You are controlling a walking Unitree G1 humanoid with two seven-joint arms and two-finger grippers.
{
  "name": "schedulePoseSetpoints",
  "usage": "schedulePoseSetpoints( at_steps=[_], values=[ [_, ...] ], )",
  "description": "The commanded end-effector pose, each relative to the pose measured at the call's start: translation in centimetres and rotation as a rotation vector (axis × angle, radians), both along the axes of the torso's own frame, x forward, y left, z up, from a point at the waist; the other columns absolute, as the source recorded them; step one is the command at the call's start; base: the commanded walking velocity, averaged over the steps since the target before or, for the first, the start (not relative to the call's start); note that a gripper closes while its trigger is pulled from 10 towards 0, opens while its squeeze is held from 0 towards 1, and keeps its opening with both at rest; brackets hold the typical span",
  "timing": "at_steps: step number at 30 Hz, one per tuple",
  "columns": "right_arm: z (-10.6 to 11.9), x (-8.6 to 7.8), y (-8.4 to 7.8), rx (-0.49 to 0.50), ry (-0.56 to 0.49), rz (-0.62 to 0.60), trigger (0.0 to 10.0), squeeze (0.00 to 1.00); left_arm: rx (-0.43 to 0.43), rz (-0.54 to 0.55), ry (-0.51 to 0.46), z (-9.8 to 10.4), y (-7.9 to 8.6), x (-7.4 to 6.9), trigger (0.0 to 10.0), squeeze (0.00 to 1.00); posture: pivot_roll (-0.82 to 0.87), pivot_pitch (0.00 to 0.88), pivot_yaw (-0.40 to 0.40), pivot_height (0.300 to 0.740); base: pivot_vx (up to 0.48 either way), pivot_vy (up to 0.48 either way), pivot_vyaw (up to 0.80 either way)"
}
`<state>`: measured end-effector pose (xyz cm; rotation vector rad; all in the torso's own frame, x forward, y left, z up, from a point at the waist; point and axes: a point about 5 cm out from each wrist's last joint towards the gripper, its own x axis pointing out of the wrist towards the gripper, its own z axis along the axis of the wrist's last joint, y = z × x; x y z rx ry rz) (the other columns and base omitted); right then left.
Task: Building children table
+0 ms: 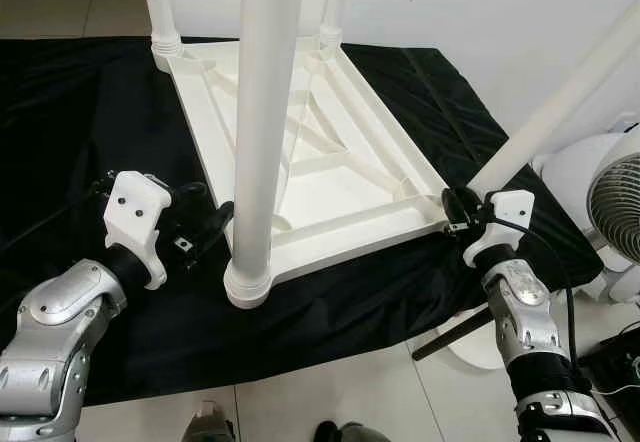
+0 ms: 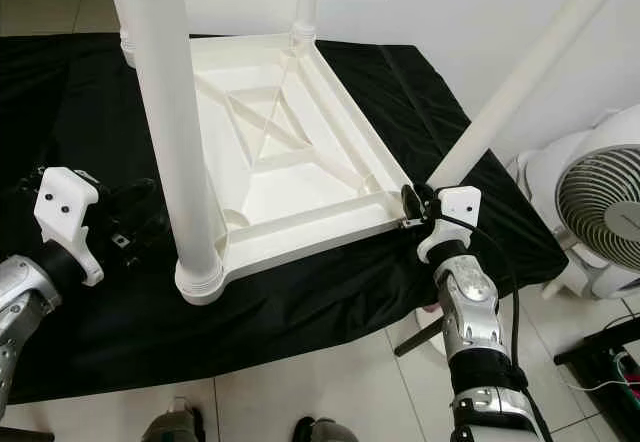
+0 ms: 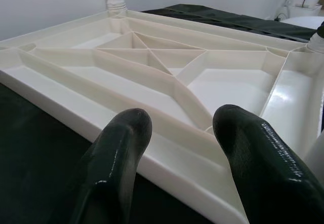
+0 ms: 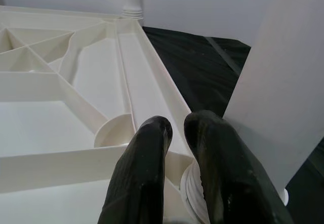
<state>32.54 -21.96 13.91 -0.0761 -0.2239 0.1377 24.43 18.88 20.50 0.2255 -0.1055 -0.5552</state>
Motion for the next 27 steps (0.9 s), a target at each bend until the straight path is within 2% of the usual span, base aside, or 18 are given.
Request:
schedulePoseSetpoints(
  at_steps=[1, 10, 12, 16, 19, 20, 22, 23, 24, 26, 27],
  values=[
    [-0.2, -0.3, -1.9, 0.011, 0.002, -0.103, 10.0, 0.0, -0.022, 0.116, -0.023, 0.3, 0.7, 0.1, 10.0, 0.0, 0.16, 0.129, -0.081, 0.74, 0.0, 0.0, 0.0],
    [0.1, -0.2, -2.8, 0.006, -0.014, -0.15, 10.0, 0.0, -0.013, 0.126, -0.018, 0.2, 1.1, 0.5, 10.0, 0.0, 0.16, 0.123, -0.072, 0.74, 0.0, 0.0, 0.0],
    [0.4, -0.3, -3.8, 0.001, -0.024, -0.199, 10.0, 0.0, -0.012, 0.104, -0.014, 0.3, 0.7, 0.6, 10.0, 0.0, 0.15, 0.115, -0.062, 0.74, 0.0, 0.0, 0.0],
    [0.5, -0.3, -4.2, 0.007, -0.027, -0.224, 10.0, 0.0, -0.014, 0.088, -0.014, 0.3, 0.4, 0.7, 10.0, 0.0, 0.15, 0.114, -0.058, 0.74, 0.0, 0.0, 0.0],
    [0.3, -0.4, -3.3, 0.014, -0.024, -0.179, 10.0, 0.0, -0.007, 0.057, -0.008, 0.0, -0.3, 0.8, 10.0, 0.0, 0.15, 0.111, -0.058, 0.74, 0.0, 0.0, 0.0],
    [0.1, -0.4, -1.7, 0.014, -0.021, -0.096, 10.0, 0.0, 0.003, 0.042, -0.008, -0.2, -0.6, 0.9, 10.0, 0.0, 0.15, 0.112, -0.063, 0.74, 0.0, 0.0, 0.0],
    [0.1, -0.4, -1.7, 0.014, -0.021, -0.096, 10.0, 0.0, 0.003, 0.042, -0.008, -0.2, -0.6, 0.9, 10.0, 0.0, 0.15, 0.112, -0.063, 0.74, 0.0, 0.0, 0.0],
    [-0.2, -0.7, 0.3, 0.012, -0.02, -0.001, 10.0, 0.0, 0.033, 0.019, -0.01, -0.6, -0.9, 1.1, 10.0, 0.0, 0.15, 0.112, -0.067, 0.74, 0.0, 0.0, 0.0],
    [-0.2, -0.7, 0.3, 0.012, -0.02, -0.001, 10.0, 0.0, 0.033, 0.019, -0.01, -0.6, -0.9, 1.1, 10.0, 0.0, 0.15, 0.112, -0.067, 0.74, 0.0, 0.0, 0.0],
    [-0.6, -1.2, 3.2, 0.022, -0.017, 0.111, 10.0, 0.0, 0.098, -0.049, -0.009, -1.6, -1.6, 1.4, 10.0, 0.0, 0.16, 0.117, -0.084, 0.74, 0.0, 0.0, 0.0],
    [-0.6, -1.2, 3.2, 0.022, -0.017, 0.111, 10.0, 0.0, 0.098, -0.049, -0.009, -1.6, -1.6, 1.4, 10.0, 0.0, 0.16, 0.117, -0.084, 0.74, 0.0, 0.0, 0.0]
  ],
)
